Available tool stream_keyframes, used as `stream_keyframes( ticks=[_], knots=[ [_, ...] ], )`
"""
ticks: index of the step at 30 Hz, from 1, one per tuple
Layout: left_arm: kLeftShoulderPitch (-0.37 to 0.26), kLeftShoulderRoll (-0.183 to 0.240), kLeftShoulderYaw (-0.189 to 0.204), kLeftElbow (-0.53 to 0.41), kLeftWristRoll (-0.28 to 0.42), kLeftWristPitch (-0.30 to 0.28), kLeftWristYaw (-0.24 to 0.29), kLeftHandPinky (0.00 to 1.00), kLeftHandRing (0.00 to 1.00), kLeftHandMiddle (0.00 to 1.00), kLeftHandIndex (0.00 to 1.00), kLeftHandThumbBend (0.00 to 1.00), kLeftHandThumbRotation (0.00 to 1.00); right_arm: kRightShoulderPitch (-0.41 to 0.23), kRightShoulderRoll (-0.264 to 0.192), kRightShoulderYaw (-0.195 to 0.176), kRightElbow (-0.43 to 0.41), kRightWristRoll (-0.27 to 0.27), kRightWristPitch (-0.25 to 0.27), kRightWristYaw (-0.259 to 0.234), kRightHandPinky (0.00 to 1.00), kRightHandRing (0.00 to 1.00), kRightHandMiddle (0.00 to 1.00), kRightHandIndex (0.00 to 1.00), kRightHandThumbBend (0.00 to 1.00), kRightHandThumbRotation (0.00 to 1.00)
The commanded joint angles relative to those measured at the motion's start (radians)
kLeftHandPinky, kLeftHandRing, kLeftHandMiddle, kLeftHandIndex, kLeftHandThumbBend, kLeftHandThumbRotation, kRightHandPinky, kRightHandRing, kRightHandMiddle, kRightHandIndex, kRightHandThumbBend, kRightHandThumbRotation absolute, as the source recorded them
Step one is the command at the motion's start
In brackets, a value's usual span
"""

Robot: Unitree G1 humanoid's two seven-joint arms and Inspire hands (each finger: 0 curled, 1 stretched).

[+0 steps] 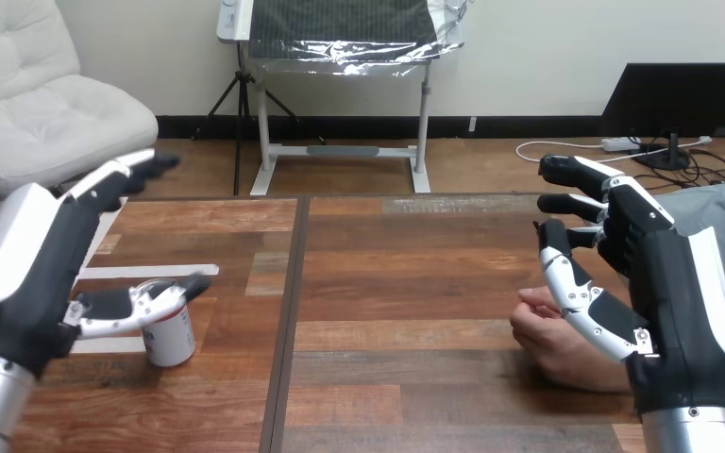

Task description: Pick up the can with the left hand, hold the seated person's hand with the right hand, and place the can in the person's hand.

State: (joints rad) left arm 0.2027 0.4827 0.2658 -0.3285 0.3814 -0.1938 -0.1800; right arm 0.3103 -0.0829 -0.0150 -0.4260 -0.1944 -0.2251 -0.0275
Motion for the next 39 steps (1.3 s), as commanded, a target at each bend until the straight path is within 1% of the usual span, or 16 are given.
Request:
stream_keyframes(
  ticks=[1, 7, 12, 16, 28, 33, 39],
  knots=[
    [-0.074, 0.101, 0.003, -0.026, 0.041, 0.036, -0.062, 0.76, 0.81, 0.83, 0.82, 0.72, 0.07, -0.057, -0.009, -0.007, -0.029, 0.006, 0.007, 0.006, 0.57, 0.73, 0.80, 0.74, 0.26, 0.00],
    [-0.092, 0.161, 0.000, -0.015, 0.053, 0.086, -0.130, 0.76, 0.81, 0.83, 0.82, 0.73, 0.09, -0.059, -0.008, -0.005, -0.033, 0.015, 0.015, 0.015, 0.57, 0.73, 0.81, 0.74, 0.26, 0.00],
    [-0.104, 0.188, -0.007, -0.010, 0.061, 0.122, -0.166, 0.76, 0.82, 0.83, 0.82, 0.74, 0.10, -0.060, -0.009, -0.006, -0.033, 0.019, 0.017, 0.021, 0.57, 0.73, 0.81, 0.74, 0.27, 0.00],
    [-0.123, 0.219, -0.024, 0.004, 0.081, 0.142, -0.199, 0.76, 0.82, 0.83, 0.82, 0.74, 0.10, -0.064, -0.017, -0.012, -0.027, 0.016, 0.007, 0.026, 0.57, 0.73, 0.81, 0.74, 0.27, 0.00],
    [-0.175, 0.283, -0.075, 0.043, 0.115, 0.178, -0.280, 0.76, 0.81, 0.82, 0.82, 0.76, 0.12, -0.069, -0.022, -0.023, -0.029, 0.019, 0.016, 0.036, 0.57, 0.73, 0.81, 0.73, 0.28, 0.00],
    [-0.199, 0.299, -0.095, 0.065, 0.118, 0.183, -0.301, 0.76, 0.80, 0.82, 0.81, 0.78, 0.12, -0.071, -0.025, -0.027, -0.034, 0.021, 0.025, 0.045, 0.57, 0.73, 0.81, 0.73, 0.28, 0.00],
    [-0.232, 0.312, -0.129, 0.096, 0.130, 0.182, -0.326, 0.77, 0.80, 0.82, 0.81, 0.79, 0.12, -0.074, -0.026, -0.031, -0.037, 0.019, 0.028, 0.054, 0.58, 0.73, 0.81, 0.73, 0.28, 0.00]
  ],
)
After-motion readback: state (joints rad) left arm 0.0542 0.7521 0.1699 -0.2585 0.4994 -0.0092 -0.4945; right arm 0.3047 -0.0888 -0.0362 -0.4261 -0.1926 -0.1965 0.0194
